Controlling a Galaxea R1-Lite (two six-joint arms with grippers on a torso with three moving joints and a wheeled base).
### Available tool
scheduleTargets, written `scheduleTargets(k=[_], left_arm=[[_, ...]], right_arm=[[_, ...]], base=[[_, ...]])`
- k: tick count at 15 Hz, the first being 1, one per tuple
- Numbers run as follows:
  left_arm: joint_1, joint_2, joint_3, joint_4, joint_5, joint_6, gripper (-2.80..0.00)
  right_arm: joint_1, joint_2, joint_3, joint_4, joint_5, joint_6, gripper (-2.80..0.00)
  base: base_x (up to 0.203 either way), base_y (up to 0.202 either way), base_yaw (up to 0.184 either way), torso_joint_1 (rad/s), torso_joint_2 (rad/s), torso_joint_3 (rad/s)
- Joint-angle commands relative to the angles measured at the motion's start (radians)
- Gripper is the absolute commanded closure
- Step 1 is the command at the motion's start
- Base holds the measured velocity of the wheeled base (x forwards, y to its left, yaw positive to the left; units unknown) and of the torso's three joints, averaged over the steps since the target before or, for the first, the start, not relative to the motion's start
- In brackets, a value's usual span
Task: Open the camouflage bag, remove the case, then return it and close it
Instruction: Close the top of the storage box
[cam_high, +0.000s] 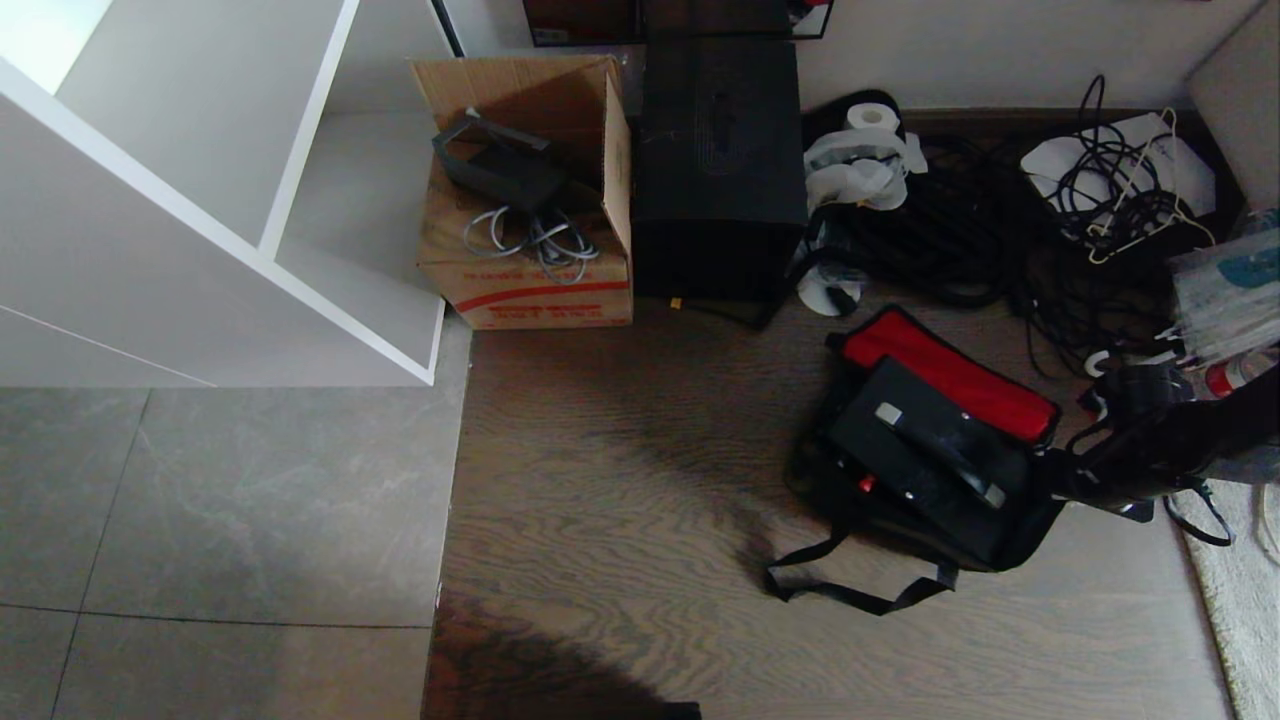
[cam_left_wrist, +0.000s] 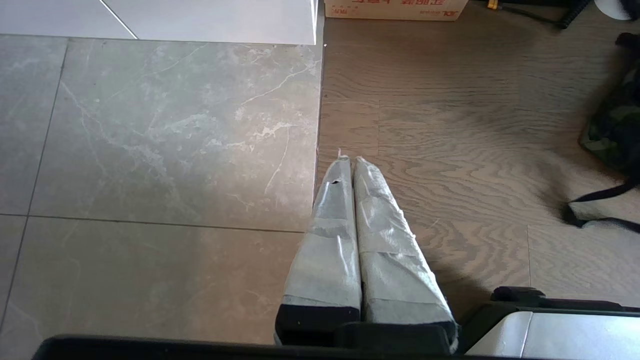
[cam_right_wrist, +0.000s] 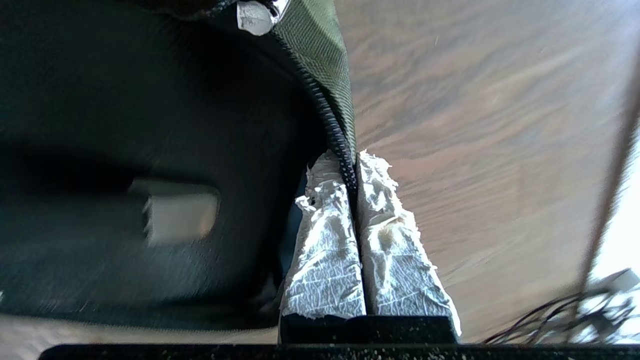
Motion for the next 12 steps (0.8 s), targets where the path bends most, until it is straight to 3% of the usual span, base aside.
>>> scheduleTargets(k=[1,4,8,12], left_arm=[[0.000,0.000,0.000,0.000,0.000,0.000,0.00],[0.000,0.000,0.000,0.000,0.000,0.000,0.00],[0.000,0.000,0.000,0.000,0.000,0.000,0.00],[0.000,0.000,0.000,0.000,0.000,0.000,0.00]], right_arm=[[0.004,-0.118,0.046,0.006,0.000,-0.031,0.00],[0.012,-0.176,0.115,0.068,0.007,-0.066,0.00],[0.010,-0.115,0.102,0.064,0.001,-0.166,0.00],[0.011,-0.055,0.111,0.047,-0.024,-0.187,0.00]], base=[[0.000,0.000,0.000,0.000,0.00,0.000],[0.000,0.000,0.000,0.000,0.00,0.000],[0.000,0.000,0.000,0.000,0.00,0.000],[0.000,0.000,0.000,0.000,0.00,0.000]])
